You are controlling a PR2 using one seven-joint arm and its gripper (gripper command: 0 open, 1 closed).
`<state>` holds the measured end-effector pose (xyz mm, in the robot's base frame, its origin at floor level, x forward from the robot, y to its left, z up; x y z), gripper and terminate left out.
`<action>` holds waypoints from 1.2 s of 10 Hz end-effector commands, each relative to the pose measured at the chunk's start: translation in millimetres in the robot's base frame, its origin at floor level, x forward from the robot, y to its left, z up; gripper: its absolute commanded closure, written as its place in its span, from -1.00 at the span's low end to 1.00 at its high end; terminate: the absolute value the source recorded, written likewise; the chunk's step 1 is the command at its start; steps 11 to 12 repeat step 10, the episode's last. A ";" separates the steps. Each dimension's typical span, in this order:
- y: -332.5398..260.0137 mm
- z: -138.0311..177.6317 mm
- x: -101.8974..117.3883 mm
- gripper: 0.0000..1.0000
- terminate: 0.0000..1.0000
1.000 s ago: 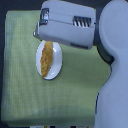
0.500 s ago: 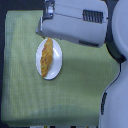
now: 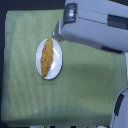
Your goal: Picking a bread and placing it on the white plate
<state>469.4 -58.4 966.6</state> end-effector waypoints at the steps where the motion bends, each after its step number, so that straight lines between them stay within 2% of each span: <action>1: -119.5 14.0 3.8 -1.00 -1.00; 6: -186.0 -0.4 -7.0 -1.00 -1.00; 9: -192.6 -11.5 -6.2 -1.00 -1.00; 10: -195.3 -12.9 -3.4 -1.00 1.00; 12: -195.3 -12.9 -3.4 -1.00 1.00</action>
